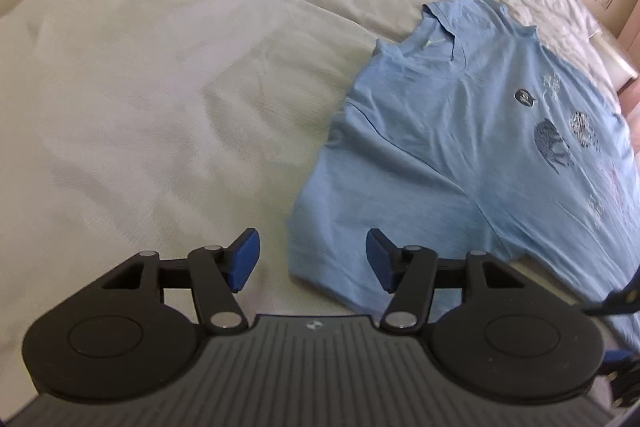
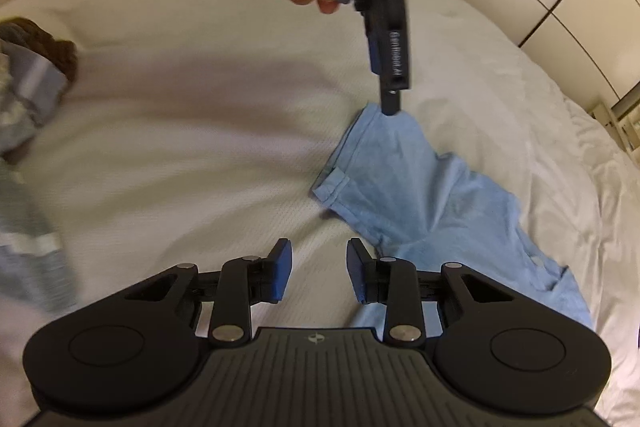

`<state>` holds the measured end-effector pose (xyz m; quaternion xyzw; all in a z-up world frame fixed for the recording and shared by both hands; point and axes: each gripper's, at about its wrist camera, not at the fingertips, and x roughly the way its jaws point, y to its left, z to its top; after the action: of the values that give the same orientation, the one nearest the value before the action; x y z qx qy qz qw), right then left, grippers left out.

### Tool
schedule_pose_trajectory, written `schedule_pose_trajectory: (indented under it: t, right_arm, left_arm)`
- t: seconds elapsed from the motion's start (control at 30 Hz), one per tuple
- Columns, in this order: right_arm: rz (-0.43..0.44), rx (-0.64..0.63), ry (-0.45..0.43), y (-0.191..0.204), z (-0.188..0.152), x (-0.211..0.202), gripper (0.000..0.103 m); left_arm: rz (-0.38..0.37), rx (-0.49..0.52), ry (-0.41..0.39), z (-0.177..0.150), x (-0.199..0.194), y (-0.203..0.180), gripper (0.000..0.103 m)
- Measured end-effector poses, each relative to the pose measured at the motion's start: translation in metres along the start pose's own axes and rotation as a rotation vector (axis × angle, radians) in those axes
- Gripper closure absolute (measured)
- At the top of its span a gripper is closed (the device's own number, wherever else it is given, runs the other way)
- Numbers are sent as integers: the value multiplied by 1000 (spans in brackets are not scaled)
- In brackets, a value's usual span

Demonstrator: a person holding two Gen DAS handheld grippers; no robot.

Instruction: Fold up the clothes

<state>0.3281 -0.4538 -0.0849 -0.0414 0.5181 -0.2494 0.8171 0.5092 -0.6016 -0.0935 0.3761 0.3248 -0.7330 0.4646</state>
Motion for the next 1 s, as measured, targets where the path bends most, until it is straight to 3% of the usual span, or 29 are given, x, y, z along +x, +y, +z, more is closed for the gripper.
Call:
schedule_pose_trajectory:
  t: [0.13,0.2,0.3,0.37,0.4,0.67,1.0]
  right_arm:
    - [6,-13,1,-2,6,33,70]
    - [6,-27,-3,-3,9,46,70]
    - [1,-50,3,-4,8,59,69]
    - [-4,-48,8,-7,8,64,69]
    - [-8,-43,7,-9,9,65,69]
    - [-36,-64,6,-11,16,73,69]
    - [-70,-182,55,10,18,90,63]
  left_arm:
    - [-106,-17,-5,7,26,17,49]
    - [-189,-38,28,9,39,24,49]
    - [-266,-35,89,12,46,27,57]
    - [-264,-31,111,14,41,31,84]
    - [-260,-39,118,14,37,35,87]
    - [-230,-38,173,16,22,49,88]
    - [-210,-57,150,8,29,48,92]
